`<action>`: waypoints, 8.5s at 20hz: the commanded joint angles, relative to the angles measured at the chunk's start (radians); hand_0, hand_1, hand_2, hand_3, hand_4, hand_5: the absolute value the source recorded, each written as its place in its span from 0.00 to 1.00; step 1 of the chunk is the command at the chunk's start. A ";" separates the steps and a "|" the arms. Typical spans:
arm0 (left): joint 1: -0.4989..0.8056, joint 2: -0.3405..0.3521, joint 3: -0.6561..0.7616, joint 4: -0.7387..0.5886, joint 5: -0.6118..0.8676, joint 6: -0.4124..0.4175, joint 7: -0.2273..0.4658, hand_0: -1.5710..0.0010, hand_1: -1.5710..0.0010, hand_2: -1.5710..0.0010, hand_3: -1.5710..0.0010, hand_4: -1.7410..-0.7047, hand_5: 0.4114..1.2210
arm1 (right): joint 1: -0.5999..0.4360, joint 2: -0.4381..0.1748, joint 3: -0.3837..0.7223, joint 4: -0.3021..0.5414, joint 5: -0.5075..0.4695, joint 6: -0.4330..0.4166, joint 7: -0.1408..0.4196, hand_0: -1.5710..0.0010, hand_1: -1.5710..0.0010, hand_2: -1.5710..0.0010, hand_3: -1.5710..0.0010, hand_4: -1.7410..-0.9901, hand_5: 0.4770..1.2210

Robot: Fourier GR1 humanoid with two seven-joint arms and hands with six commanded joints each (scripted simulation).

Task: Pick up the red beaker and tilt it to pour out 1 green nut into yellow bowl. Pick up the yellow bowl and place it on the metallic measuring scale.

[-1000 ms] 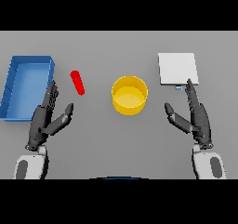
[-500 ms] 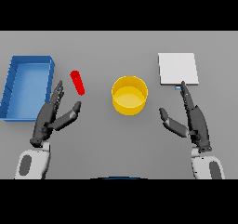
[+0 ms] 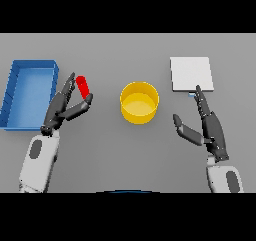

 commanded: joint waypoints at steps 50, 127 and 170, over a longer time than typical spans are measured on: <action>-0.386 0.057 -0.084 0.256 -0.110 0.074 -0.061 0.00 0.00 0.00 0.00 0.01 0.88 | 0.025 -0.014 -0.001 -0.030 0.031 -0.018 -0.020 1.00 1.00 1.00 1.00 0.72 0.24; -0.760 0.518 -0.023 0.760 -0.157 0.103 0.312 0.00 0.00 0.00 0.00 0.00 1.00 | -0.008 -0.007 0.005 0.015 -0.008 0.017 -0.038 1.00 1.00 1.00 1.00 0.81 0.26; -0.216 0.491 -0.069 0.056 0.053 0.015 0.481 1.00 1.00 1.00 1.00 0.90 0.34 | -0.481 -0.337 0.374 0.206 0.569 0.254 -0.043 1.00 1.00 1.00 1.00 0.77 0.22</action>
